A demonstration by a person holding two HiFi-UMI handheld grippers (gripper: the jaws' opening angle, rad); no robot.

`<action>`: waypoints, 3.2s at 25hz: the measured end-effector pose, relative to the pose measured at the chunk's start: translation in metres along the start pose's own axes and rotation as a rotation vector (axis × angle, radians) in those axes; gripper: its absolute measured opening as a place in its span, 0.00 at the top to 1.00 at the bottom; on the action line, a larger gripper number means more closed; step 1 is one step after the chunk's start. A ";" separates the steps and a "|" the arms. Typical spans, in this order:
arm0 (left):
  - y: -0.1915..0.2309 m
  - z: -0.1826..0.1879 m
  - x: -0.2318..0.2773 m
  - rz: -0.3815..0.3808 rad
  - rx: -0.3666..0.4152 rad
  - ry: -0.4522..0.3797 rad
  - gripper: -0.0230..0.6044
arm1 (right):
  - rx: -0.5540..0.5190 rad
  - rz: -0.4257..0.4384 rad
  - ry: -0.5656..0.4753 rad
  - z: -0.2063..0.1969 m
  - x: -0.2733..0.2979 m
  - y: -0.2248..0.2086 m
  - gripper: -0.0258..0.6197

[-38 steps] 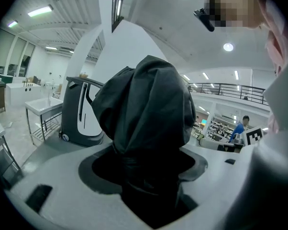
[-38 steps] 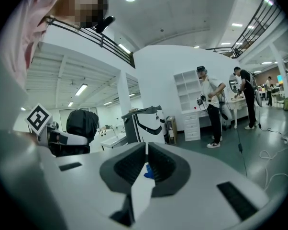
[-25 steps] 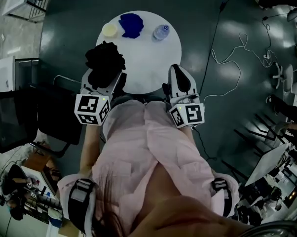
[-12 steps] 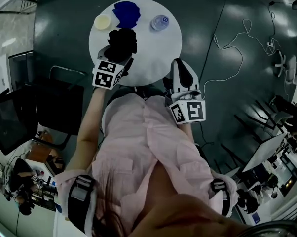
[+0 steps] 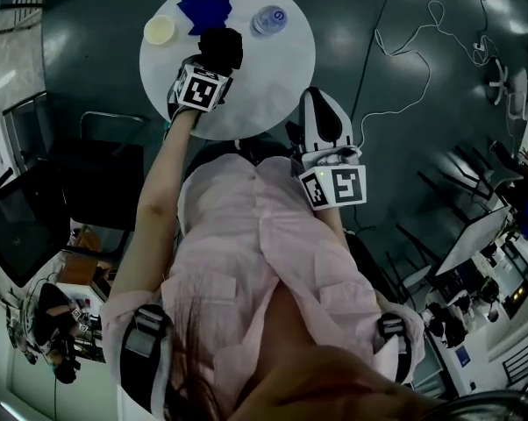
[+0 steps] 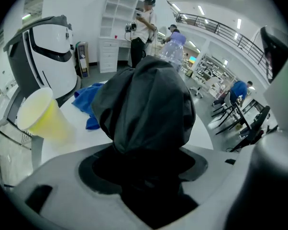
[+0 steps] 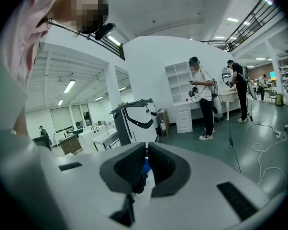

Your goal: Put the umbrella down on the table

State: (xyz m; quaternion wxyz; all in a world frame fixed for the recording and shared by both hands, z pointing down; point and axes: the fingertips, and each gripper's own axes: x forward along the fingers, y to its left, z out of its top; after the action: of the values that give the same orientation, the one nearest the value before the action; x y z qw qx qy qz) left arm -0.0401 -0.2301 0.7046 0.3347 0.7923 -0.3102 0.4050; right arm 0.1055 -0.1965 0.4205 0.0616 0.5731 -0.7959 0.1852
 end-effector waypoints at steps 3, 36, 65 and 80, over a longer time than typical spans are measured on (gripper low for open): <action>0.009 -0.008 0.013 0.013 -0.014 0.046 0.46 | 0.002 -0.010 0.009 -0.002 0.002 -0.002 0.91; -0.009 0.083 -0.185 0.152 -0.093 -0.529 0.73 | -0.025 0.073 -0.050 0.011 -0.003 0.011 0.91; -0.083 0.022 -0.329 0.217 -0.148 -0.951 0.93 | -0.072 0.192 -0.111 -0.008 -0.031 0.057 0.91; -0.091 0.068 -0.324 0.154 -0.077 -0.966 0.93 | -0.088 0.138 -0.143 0.018 -0.027 0.037 0.91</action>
State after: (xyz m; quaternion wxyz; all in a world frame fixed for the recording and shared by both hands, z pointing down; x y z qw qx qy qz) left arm -0.0967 -0.1585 0.3738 0.1507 0.8514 -0.5023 0.0028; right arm 0.0817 -0.1686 0.3867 0.0170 0.5256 -0.8430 0.1128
